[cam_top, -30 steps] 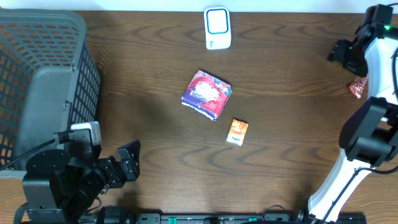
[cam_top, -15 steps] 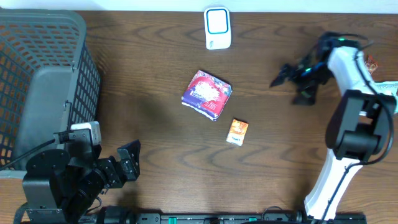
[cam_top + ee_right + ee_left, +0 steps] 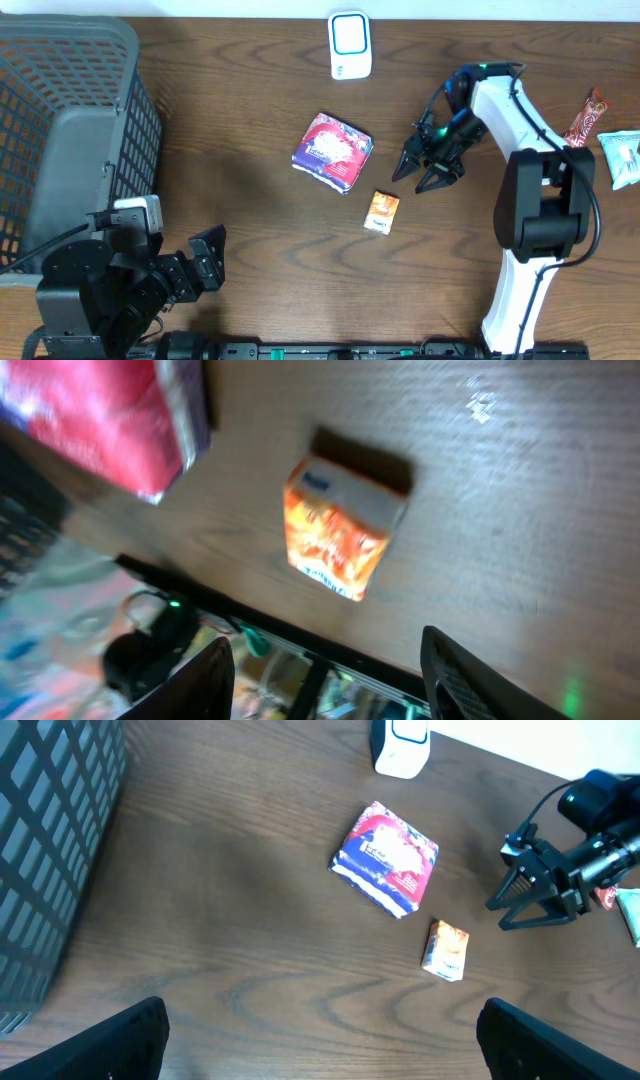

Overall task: Scan the item barcode
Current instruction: 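Reach down and grasp the orange biscuit pack with the right gripper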

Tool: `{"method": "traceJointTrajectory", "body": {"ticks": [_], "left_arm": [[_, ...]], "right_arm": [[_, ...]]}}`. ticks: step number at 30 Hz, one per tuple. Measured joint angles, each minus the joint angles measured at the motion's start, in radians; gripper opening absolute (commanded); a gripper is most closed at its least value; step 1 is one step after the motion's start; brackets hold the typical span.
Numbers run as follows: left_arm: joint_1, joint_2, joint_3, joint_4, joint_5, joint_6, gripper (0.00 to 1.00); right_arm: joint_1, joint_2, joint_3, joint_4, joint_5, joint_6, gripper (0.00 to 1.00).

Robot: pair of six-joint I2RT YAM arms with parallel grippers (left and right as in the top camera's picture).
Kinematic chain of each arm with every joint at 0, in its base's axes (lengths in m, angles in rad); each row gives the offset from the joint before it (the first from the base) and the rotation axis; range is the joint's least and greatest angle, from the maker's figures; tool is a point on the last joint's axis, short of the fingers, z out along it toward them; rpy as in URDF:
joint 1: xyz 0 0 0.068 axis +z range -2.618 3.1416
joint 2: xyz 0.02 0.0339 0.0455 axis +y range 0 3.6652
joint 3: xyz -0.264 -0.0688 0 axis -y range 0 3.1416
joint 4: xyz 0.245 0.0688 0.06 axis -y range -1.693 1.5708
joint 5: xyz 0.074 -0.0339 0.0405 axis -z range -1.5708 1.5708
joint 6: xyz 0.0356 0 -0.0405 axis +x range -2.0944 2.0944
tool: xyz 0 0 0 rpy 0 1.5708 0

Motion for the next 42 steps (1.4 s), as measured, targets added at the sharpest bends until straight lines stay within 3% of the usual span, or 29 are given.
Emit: {"method": "traceJointTrajectory", "body": {"ticks": [6,10,29,30,31,33,38,42], "left_arm": [[0.0,0.0,0.0,0.0,0.0,0.0,0.98],[0.0,0.0,0.0,0.0,0.0,0.0,0.98],[0.0,0.0,0.0,0.0,0.0,0.0,0.98],[0.0,0.0,0.0,0.0,0.0,0.0,0.98],[0.0,0.0,0.0,0.0,0.0,0.0,0.98],[0.0,0.0,0.0,0.0,0.0,0.0,0.98],[0.0,0.0,0.0,0.0,0.0,0.0,0.98],[0.0,0.0,0.0,0.0,0.0,0.0,0.98]], "right_arm": [[0.129,-0.082,0.0,-0.031,0.159,0.048,0.47],[0.192,-0.085,-0.005,-0.054,0.218,0.074,0.46],[0.173,-0.085,-0.238,0.206,0.148,0.16,0.48],[0.173,-0.085,-0.248,0.217,0.147,0.165,0.49],[0.173,-0.085,-0.259,0.232,0.145,0.171,0.58],[0.173,-0.085,-0.283,0.27,0.144,0.18,0.62],[0.169,-0.085,-0.319,0.335,0.144,0.202,0.6],[0.163,-0.085,-0.334,0.365,0.142,0.212,0.5]]}}
